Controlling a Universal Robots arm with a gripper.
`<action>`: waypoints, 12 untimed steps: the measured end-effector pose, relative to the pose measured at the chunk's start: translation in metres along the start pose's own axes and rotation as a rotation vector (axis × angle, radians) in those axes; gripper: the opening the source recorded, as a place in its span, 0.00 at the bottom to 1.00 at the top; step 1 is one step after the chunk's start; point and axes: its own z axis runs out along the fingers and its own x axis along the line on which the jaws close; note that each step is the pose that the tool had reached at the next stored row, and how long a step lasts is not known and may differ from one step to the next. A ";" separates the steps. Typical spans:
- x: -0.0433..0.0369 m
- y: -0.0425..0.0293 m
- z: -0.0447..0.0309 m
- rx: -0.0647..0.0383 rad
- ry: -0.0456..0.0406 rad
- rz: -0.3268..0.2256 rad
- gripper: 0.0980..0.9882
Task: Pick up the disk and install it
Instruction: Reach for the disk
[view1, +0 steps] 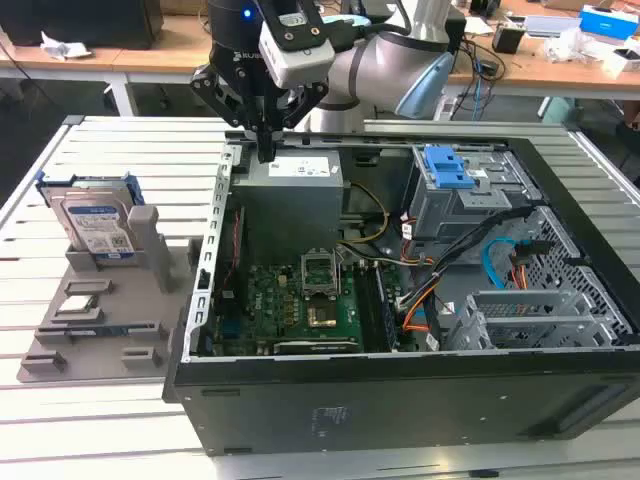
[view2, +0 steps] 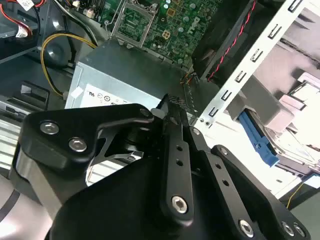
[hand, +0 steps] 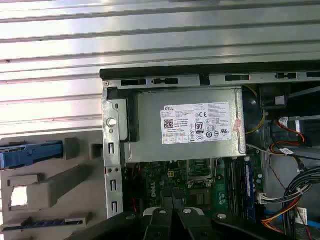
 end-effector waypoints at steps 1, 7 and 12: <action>0.0000 0.0000 0.0000 0.000 0.0000 0.000 0.01; 0.0053 -0.0004 -0.0001 0.000 -0.0001 0.000 0.01; 0.0153 -0.0011 -0.0004 0.000 0.0000 0.000 0.01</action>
